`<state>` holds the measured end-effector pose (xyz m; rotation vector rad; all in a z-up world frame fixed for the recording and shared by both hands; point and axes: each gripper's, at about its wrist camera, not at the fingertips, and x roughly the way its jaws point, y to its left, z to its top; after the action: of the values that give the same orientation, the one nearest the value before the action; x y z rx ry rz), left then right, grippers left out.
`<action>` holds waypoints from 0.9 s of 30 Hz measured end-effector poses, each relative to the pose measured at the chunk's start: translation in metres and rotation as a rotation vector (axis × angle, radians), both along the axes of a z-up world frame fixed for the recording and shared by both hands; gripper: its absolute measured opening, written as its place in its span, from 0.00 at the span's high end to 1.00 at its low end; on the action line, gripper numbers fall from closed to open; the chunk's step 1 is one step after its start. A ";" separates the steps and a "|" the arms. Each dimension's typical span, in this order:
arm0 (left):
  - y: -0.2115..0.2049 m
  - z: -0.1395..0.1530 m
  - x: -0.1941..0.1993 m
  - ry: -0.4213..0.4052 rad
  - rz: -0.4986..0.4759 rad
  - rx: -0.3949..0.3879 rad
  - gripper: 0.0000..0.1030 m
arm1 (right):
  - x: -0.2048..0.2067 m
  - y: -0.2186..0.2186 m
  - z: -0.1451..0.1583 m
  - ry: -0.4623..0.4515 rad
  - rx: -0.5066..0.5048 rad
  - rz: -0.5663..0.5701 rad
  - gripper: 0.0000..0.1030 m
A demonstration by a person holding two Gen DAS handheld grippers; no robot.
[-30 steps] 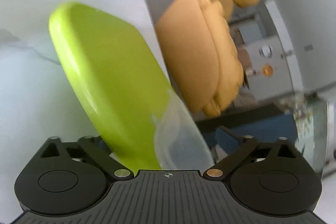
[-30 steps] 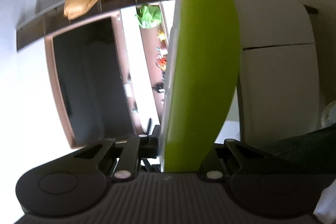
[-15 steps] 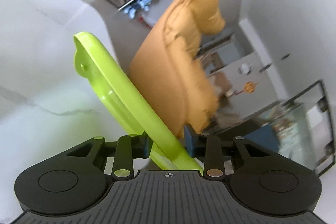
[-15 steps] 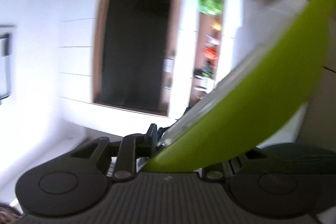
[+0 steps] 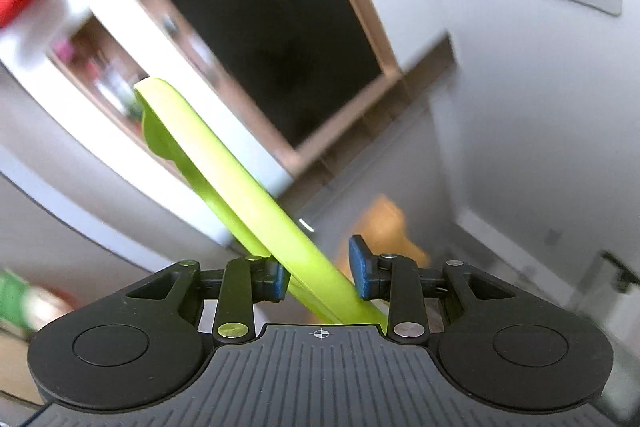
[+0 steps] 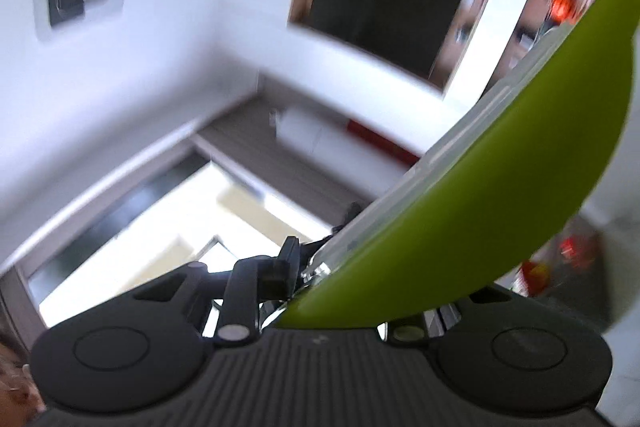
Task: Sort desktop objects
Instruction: 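Lift the lid with both grippers and turn it flat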
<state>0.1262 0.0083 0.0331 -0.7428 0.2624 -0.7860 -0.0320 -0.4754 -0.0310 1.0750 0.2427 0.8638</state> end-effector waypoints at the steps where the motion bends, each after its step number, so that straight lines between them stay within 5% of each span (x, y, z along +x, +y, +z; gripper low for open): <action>1: 0.014 -0.003 -0.002 0.004 0.038 0.020 0.65 | 0.019 0.012 -0.003 0.024 0.004 0.047 0.74; 7: 0.077 -0.052 -0.009 0.128 0.112 0.067 0.59 | 0.079 0.068 -0.032 0.144 -0.056 0.155 0.71; 8: 0.087 -0.059 -0.009 0.153 0.109 0.057 0.53 | 0.082 0.074 -0.038 0.166 -0.066 0.164 0.72; 11: 0.107 -0.088 -0.009 0.263 0.104 -0.008 0.01 | 0.075 0.086 -0.060 0.231 -0.108 0.150 0.75; 16: 0.168 -0.118 -0.007 0.415 0.124 -0.101 0.02 | 0.053 0.088 -0.133 0.391 -0.072 0.144 0.78; 22: 0.210 -0.122 0.004 0.454 0.331 -0.102 0.00 | 0.053 0.063 -0.160 0.466 -0.014 0.115 0.76; 24: 0.220 -0.119 0.008 0.472 0.416 -0.049 0.00 | 0.050 0.056 -0.164 0.488 -0.006 0.091 0.58; 25: 0.221 -0.115 0.011 0.479 0.444 -0.015 0.00 | 0.049 0.052 -0.165 0.503 -0.010 0.080 0.41; 27: 0.219 -0.105 0.028 0.506 0.455 0.085 0.00 | 0.052 0.045 -0.163 0.519 -0.017 0.068 0.38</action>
<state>0.1538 0.2276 -0.0720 -0.8727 0.5543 -0.1446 0.0197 -0.4299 -0.1943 1.2684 0.7218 0.6278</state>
